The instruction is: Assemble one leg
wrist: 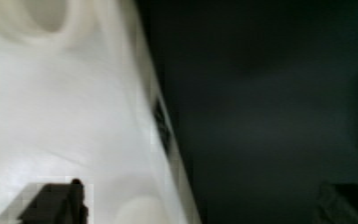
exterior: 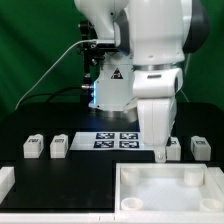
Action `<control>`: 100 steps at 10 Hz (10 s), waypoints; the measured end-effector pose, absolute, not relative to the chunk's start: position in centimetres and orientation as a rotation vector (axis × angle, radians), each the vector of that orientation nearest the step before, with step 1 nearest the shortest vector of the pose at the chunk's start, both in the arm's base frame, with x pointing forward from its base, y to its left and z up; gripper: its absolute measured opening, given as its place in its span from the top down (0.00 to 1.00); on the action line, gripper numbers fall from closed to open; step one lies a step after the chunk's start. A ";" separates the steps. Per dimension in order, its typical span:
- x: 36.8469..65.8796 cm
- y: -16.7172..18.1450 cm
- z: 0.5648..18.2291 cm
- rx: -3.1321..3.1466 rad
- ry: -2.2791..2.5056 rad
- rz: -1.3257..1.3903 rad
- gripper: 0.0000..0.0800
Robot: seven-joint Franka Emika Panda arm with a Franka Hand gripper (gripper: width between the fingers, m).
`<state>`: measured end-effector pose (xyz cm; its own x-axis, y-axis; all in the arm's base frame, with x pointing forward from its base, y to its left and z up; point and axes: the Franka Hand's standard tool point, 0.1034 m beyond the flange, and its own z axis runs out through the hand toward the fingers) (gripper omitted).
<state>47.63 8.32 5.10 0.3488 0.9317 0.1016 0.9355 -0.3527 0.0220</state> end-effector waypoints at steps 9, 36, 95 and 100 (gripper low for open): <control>42.8 16.0 5.2 -2.984 0.024 0.007 0.19; 37.3 18.4 0.7 -2.760 0.038 1.279 0.64; 61.4 11.7 4.8 -2.941 -0.178 -0.851 0.19; 62.0 11.3 7.8 -2.956 -0.174 -0.740 0.19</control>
Offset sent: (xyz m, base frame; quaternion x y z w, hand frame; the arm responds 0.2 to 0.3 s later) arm -0.0216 0.0284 0.0056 0.0024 0.0442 0.3292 0.9432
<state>62.01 11.26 7.84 0.8761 0.0886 0.4739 0.1317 -0.9896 -0.0585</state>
